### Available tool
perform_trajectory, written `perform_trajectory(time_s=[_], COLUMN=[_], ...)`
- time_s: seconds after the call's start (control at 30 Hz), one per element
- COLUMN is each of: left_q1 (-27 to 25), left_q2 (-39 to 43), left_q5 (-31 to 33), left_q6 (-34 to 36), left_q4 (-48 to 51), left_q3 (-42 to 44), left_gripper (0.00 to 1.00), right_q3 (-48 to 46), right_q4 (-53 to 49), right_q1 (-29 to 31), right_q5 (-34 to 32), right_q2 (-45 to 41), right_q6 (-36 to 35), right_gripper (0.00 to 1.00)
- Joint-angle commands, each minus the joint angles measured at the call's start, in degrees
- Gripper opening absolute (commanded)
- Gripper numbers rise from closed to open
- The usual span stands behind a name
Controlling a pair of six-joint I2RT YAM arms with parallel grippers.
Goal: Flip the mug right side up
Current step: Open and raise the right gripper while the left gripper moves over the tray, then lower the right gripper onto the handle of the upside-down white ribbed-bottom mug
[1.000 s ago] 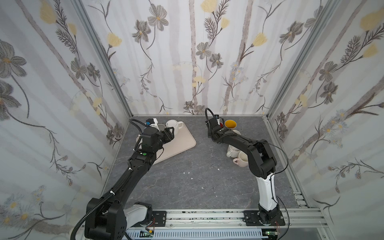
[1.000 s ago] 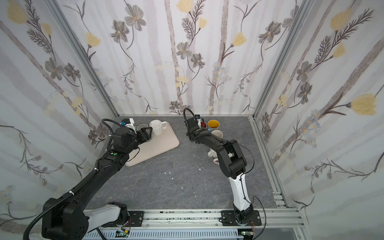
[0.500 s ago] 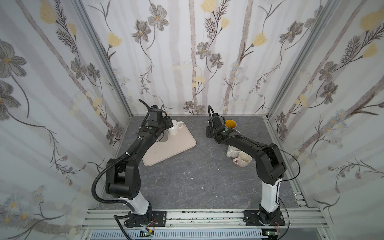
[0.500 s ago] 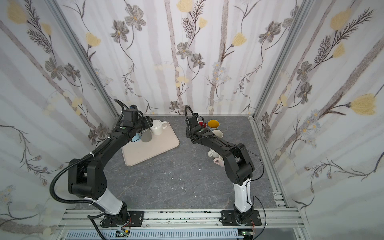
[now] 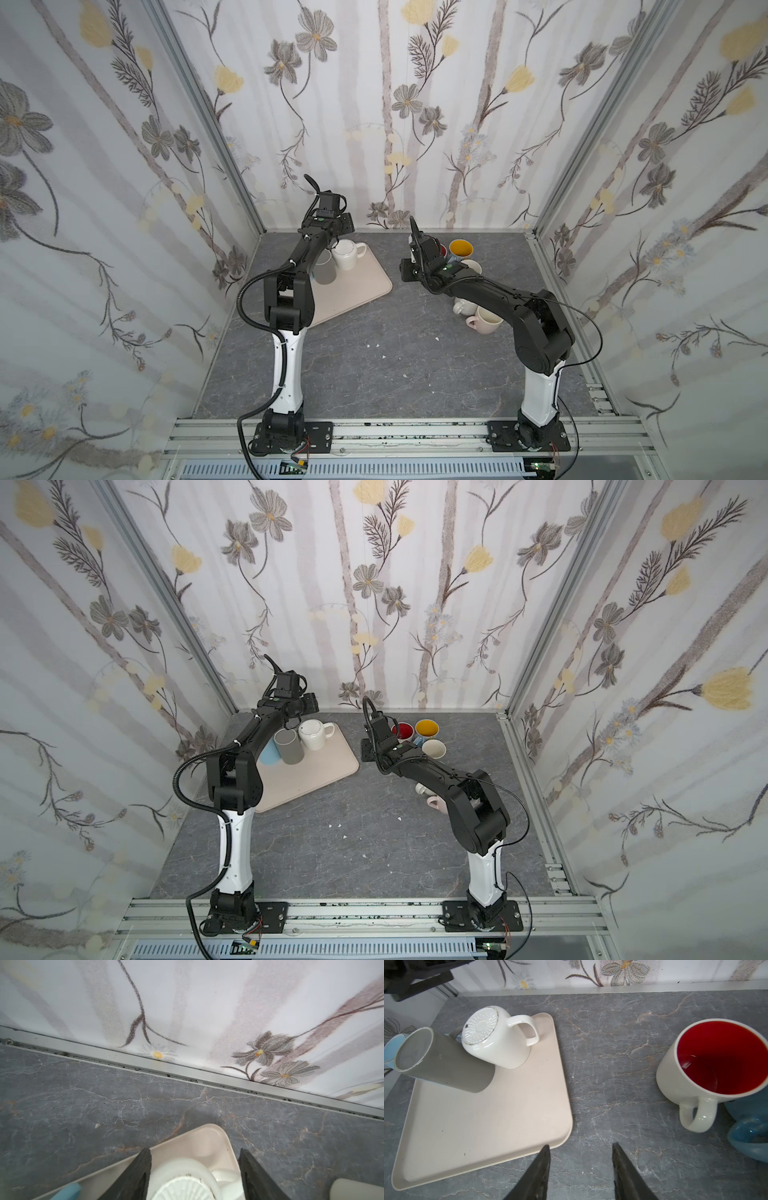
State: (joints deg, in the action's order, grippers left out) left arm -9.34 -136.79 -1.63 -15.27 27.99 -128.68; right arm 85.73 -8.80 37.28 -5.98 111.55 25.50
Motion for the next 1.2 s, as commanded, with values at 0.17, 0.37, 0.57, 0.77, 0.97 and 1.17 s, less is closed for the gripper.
perform_trajectory(time_s=[0.17, 0.37, 0.57, 0.77, 0.97, 1.17], left_q1=[0.38, 0.21, -1.13, -3.86, -6.32, -7.31], left_q2=[-7.17, -5.23, -0.69, 3.91, 5.64, 7.77], left_q5=[-5.75, -10.15, -12.63, -13.3, -11.3, -11.57], left_q6=[1.29, 1.4, 2.47, 3.85, 5.5, 5.9], left_q4=[8.84, 9.46, 8.08, 5.73, 6.14, 6.08], left_q3=[-7.82, -3.86, 5.29, 14.14, 17.13, 17.06], left_gripper=[0.63, 0.58, 0.56, 0.56, 0.56, 0.57], right_q3=[0.6, 0.84, -0.76, -1.98, 3.1, 6.7], right_q4=[2.62, 2.96, 3.58, 5.72, 6.95, 12.31], right_q1=[-0.11, -0.23, -0.32, -1.51, -4.41, -4.77], right_q5=[2.54, 3.93, 5.07, 9.43, 14.79, 24.99], right_q2=[1.94, 2.44, 1.66, 2.13, 6.69, 11.12], right_q6=[1.04, 1.46, 2.28, 3.87, 4.95, 1.39], right_gripper=[0.47, 0.48, 0.48, 0.48, 0.48, 0.47])
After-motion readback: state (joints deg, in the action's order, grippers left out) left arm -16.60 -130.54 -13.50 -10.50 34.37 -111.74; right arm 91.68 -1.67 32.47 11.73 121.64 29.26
